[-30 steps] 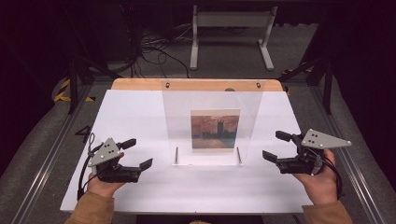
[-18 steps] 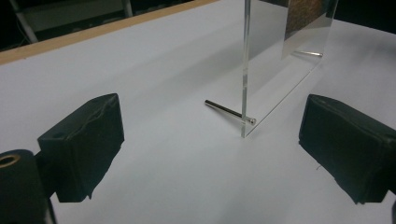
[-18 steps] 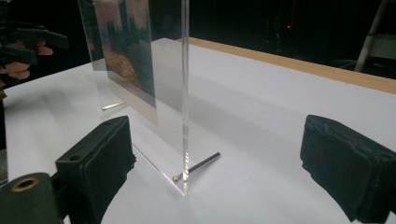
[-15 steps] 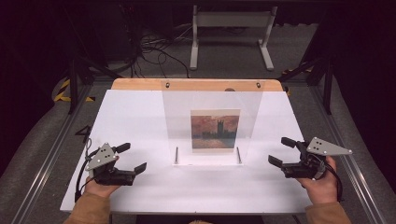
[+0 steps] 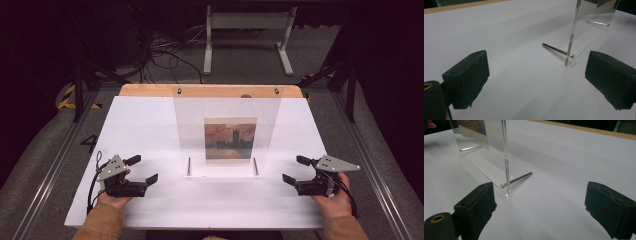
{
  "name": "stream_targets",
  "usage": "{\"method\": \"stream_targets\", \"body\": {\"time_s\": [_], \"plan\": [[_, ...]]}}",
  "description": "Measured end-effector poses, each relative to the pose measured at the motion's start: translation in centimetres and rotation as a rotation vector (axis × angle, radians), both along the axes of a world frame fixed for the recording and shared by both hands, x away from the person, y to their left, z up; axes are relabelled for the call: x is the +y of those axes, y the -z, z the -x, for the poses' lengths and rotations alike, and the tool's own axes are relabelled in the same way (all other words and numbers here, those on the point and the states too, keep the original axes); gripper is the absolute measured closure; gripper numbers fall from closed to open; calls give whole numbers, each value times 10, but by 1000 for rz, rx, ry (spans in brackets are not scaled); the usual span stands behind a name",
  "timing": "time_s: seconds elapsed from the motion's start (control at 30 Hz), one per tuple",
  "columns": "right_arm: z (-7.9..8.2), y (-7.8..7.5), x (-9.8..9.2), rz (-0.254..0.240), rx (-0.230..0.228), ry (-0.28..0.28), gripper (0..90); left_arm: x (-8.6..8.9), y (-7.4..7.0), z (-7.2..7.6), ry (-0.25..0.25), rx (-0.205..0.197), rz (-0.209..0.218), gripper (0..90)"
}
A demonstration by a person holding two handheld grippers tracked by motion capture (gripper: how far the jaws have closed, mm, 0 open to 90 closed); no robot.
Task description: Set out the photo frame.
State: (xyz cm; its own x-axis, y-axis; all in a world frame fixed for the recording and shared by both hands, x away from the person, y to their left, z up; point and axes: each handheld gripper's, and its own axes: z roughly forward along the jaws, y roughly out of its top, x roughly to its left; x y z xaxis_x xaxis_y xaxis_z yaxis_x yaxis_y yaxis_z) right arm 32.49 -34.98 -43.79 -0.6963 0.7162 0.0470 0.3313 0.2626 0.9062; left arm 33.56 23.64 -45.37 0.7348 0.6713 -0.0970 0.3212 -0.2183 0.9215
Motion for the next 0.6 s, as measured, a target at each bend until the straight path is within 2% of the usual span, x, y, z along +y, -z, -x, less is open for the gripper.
{"method": "stream_targets", "body": {"time_s": [0.07,0.17,0.27,0.33,0.6], "plan": [[1,8,4,28,14,4,94,1,2,-2,-1,4,-10,59],[2,11,11,70,15,-2,94,0,6,-5,-6,25,-18,59],[1,15,17,101,24,6,94,-2,7,-6,0,46,-51,62],[1,16,20,122,25,3,96,-4,7,-6,9,43,-62,61],[0,16,20,116,28,3,98,-4,7,-5,6,47,-48,62]]}}
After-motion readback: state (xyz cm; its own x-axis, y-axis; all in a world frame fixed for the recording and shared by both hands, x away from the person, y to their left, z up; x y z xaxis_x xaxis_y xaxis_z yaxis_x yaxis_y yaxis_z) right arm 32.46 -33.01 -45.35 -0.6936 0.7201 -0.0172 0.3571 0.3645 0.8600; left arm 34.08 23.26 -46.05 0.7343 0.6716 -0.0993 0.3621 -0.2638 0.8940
